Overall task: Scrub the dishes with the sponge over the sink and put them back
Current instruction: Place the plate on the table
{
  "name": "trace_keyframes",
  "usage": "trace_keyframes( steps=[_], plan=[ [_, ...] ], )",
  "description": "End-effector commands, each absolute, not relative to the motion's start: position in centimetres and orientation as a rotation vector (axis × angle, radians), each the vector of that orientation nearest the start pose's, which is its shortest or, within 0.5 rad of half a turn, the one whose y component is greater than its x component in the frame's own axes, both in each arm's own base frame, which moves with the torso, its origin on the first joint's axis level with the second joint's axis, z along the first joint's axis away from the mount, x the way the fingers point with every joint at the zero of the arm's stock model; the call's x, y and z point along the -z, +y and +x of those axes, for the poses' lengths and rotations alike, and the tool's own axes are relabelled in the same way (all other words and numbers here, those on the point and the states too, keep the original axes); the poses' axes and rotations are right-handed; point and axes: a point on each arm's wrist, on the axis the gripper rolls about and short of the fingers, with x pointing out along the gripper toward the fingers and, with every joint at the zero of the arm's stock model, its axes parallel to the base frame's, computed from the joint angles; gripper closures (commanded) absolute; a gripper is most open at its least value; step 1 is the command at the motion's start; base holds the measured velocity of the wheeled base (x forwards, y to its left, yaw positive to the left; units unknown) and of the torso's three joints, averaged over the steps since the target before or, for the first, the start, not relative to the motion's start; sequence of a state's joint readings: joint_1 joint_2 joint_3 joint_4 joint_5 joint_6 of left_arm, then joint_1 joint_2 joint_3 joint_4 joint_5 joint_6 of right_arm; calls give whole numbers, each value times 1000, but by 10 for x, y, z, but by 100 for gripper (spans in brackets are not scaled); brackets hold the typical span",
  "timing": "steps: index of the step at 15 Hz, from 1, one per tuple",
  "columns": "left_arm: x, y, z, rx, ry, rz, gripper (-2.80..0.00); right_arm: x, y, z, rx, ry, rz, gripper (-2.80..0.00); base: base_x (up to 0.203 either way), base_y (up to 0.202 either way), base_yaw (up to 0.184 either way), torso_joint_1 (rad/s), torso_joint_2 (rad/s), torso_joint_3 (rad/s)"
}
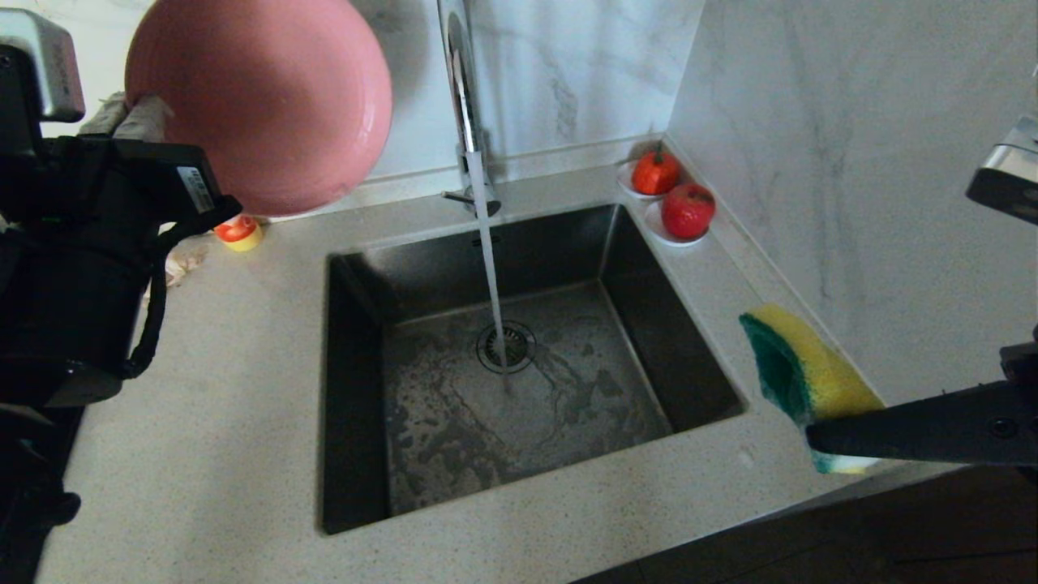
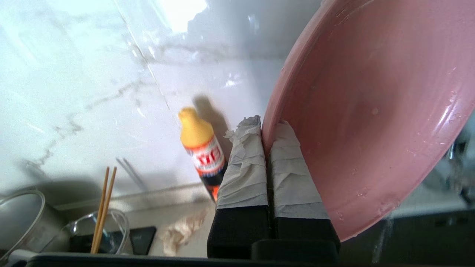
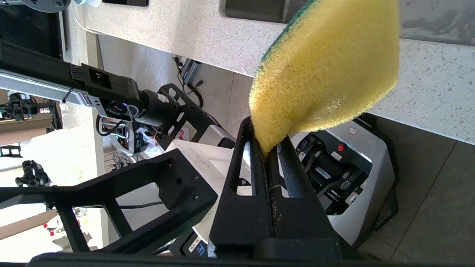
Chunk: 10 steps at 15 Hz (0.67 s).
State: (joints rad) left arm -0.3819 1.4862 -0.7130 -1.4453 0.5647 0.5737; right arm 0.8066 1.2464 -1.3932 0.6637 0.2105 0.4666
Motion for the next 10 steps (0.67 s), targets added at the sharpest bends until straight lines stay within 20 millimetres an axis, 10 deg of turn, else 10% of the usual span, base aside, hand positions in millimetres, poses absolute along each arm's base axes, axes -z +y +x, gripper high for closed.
trace_keyframes(
  steps=[1, 6, 10],
  plan=[
    [-293, -74, 216, -343, -525, 245, 0, -333, 116, 104, -847, 743, 258, 0, 0, 0, 0, 0, 0, 0],
    [-263, -72, 215, -296, -221, 336, 0, -334, 113, 102, -848, 736, 260, 0, 0, 0, 0, 0, 0, 0],
    [-276, -63, 192, -221, 95, 262, 0, -330, 112, 104, -826, 746, 263, 0, 0, 0, 0, 0, 0, 0]
  ],
)
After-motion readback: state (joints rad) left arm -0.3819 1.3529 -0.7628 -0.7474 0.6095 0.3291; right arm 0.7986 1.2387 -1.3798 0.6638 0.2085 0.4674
